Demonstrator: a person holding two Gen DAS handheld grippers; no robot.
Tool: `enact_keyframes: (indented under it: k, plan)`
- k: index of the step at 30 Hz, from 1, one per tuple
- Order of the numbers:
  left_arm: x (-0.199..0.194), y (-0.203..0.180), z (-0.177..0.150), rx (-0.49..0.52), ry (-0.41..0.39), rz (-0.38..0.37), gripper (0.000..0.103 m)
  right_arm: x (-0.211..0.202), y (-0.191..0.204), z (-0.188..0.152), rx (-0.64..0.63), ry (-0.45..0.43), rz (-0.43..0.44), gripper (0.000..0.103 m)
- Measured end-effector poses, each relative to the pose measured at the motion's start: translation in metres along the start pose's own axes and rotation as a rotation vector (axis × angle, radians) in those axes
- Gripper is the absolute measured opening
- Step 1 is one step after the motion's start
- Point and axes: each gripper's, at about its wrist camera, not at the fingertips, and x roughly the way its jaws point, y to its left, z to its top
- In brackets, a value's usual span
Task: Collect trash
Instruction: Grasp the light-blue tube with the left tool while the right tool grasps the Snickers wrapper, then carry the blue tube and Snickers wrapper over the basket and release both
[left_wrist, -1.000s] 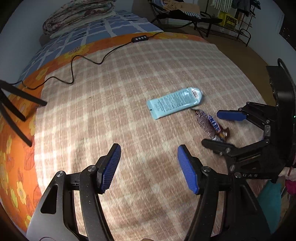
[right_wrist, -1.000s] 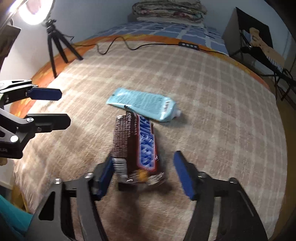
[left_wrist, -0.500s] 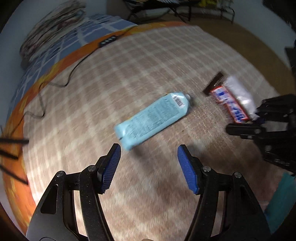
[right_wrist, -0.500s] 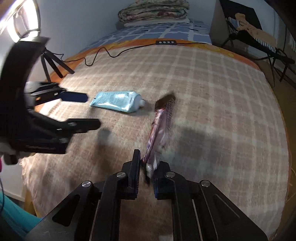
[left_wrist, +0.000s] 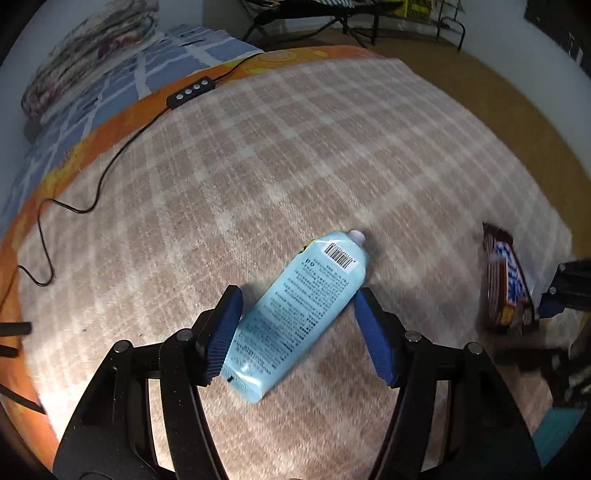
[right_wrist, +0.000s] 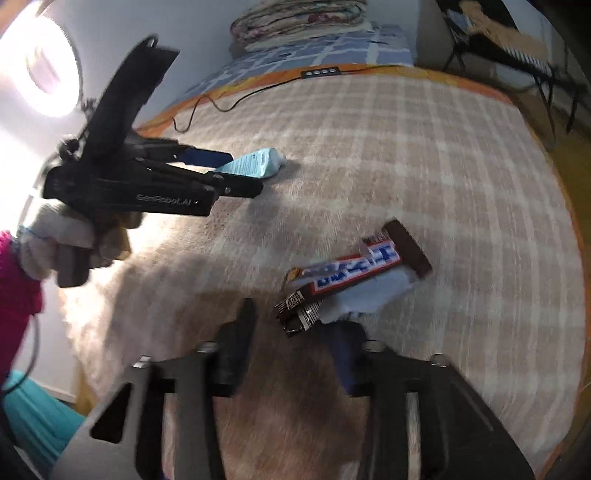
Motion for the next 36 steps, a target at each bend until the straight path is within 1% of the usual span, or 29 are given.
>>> enact_keyframes:
  k: [2,3,4,5,8,11,13,15,16,19,20,21,22,23,24,29,36]
  plan:
    - [-0.002,0.002,0.000,-0.014,-0.012,-0.004,0.051,-0.005,-0.008,-0.005,0.041,-0.003,0.006,0.047]
    - [-0.003,0.005,0.000,-0.029,-0.018,-0.006,0.048,-0.008,-0.012,-0.007,0.063,-0.005,0.005,0.047]
    - [-0.004,0.006,-0.001,-0.039,-0.022,-0.003,0.042,-0.009,-0.016,-0.008,0.088,-0.009,0.004,0.047]
    - [-0.005,0.008,-0.001,-0.048,-0.027,-0.003,0.040,-0.011,-0.022,-0.008,0.123,-0.016,0.007,0.047]
    - [-0.008,0.011,-0.006,-0.067,-0.035,-0.008,0.037,-0.009,-0.038,0.001,0.207,-0.035,0.024,0.047]
    - [-0.010,0.011,-0.009,-0.079,-0.043,-0.003,0.036,-0.003,-0.043,0.012,0.242,-0.055,0.006,0.047]
    - [-0.012,0.011,-0.012,-0.087,-0.046,-0.001,0.036,0.004,-0.039,0.023,0.228,-0.061,-0.019,0.047]
    - [-0.014,0.013,-0.015,-0.102,-0.047,-0.002,0.036,0.012,-0.028,0.032,0.181,-0.064,-0.069,0.047]
    - [-0.015,0.014,-0.017,-0.104,-0.048,0.000,0.036,0.017,-0.019,0.035,0.136,-0.065,-0.101,0.049]
    - [-0.018,0.016,-0.024,-0.115,-0.050,0.011,0.036,0.029,0.000,0.041,0.012,-0.066,-0.191,0.049]
    - [-0.019,0.017,-0.027,-0.123,-0.052,0.015,0.036,0.032,0.006,0.041,-0.025,-0.063,-0.217,0.047]
    - [-0.021,0.019,-0.030,-0.137,-0.053,0.014,0.036,0.035,0.012,0.041,-0.066,-0.061,-0.241,0.041]
    - [-0.022,0.021,-0.032,-0.147,-0.055,0.013,0.036,0.035,0.015,0.040,-0.087,-0.064,-0.245,0.029]
    - [-0.024,0.023,-0.035,-0.161,-0.058,0.016,0.036,0.035,0.017,0.039,-0.093,-0.064,-0.239,0.021]
    - [-0.026,0.025,-0.038,-0.171,-0.059,0.018,0.036,0.035,0.016,0.039,-0.090,-0.060,-0.231,0.008]
    - [-0.038,0.029,-0.052,-0.202,-0.066,0.022,0.036,0.024,0.013,0.034,-0.061,-0.066,-0.195,0.005]
    - [-0.068,0.027,-0.072,-0.221,-0.093,0.033,0.036,-0.001,0.028,0.018,-0.050,-0.095,-0.152,0.004]
